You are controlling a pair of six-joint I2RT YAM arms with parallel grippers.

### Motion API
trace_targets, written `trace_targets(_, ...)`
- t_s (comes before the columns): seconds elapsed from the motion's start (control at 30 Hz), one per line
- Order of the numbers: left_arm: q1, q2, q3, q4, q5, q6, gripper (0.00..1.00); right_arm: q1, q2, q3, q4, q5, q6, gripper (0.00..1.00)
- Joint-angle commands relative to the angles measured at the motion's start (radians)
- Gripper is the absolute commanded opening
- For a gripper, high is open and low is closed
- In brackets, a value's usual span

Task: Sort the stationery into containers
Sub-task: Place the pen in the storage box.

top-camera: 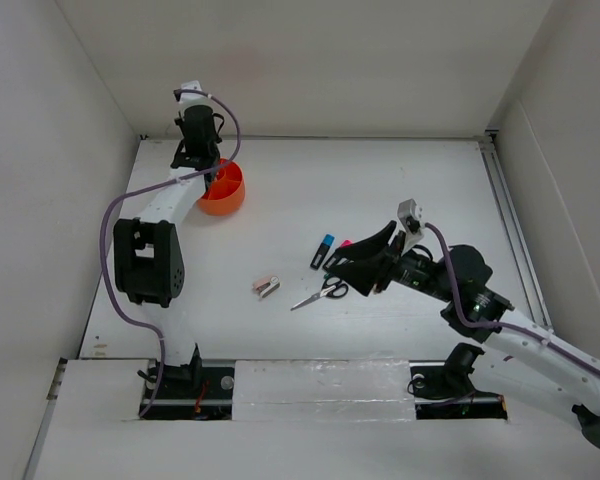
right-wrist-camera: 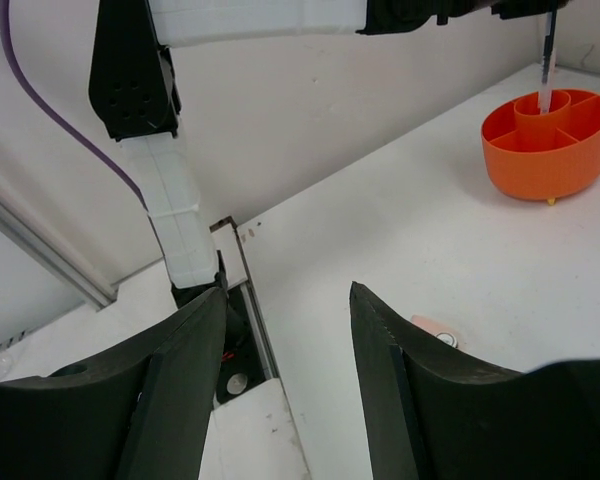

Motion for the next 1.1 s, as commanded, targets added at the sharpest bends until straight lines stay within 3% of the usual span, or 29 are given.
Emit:
trace_targets(0.0,0.001,-0.017,-0.024,0.054,-0.018,-0.031,0.0,0.011,-0.023,0.044,0.015,0.019,-0.029,0.58)
trace_targets(0.23,0.001,-0.008,-0.07,0.054,-0.041,-0.054,0.0,0.011,-0.041,0.044,0.006,0.019,-0.039,0.58)
trace_targets(0.3,0.001,-0.02,-0.07,0.054,-0.041,-0.064,0.07,0.011,-0.041,0.044,0.006,0.019,-0.039,0.58)
trace_targets(0.33,0.001,-0.02,-0.07,0.054,-0.041,-0.064,0.11,0.011,-0.041,0.044,0.006,0.019,-0.039,0.58)
trace_targets(0.37,-0.008,-0.034,-0.081,0.054,-0.041,-0.064,0.23,0.011,-0.041,0.044,0.006,0.019,-0.039,0.59)
trace_targets(0.47,-0.019,-0.065,-0.09,0.065,-0.041,-0.064,0.32,0.011,-0.041,0.044,0.006,0.028,-0.048,0.59)
trace_targets(0.53,-0.043,-0.08,-0.09,0.074,-0.052,-0.045,0.49,0.011,-0.041,0.044,0.006,0.028,-0.048,0.59)
trace_targets(0.63,-0.043,-0.118,-0.09,0.074,-0.041,-0.056,0.6,0.011,-0.032,0.044,-0.003,0.037,-0.048,0.61)
trace_targets(0.7,-0.043,-0.169,-0.09,0.074,-0.041,-0.065,0.72,0.011,-0.032,0.044,-0.037,0.094,-0.048,0.7)
trace_targets(0.73,-0.043,-0.207,-0.066,0.041,-0.041,-0.091,1.0,0.011,-0.023,0.065,-0.061,0.121,-0.039,1.0)
trace_targets(0.87,-0.043,-0.282,0.07,-0.073,0.021,-0.129,1.0,0.011,0.045,0.155,-0.251,0.344,0.001,1.0)
trace_targets(1.0,-0.043,-0.319,0.279,-0.343,0.142,-0.211,1.0,-0.016,0.221,0.276,-0.498,0.581,0.136,1.0)
trace_targets(1.07,-0.043,-0.345,0.313,-0.495,0.187,-0.276,1.0,-0.016,0.291,0.329,-0.626,0.682,0.194,1.0)
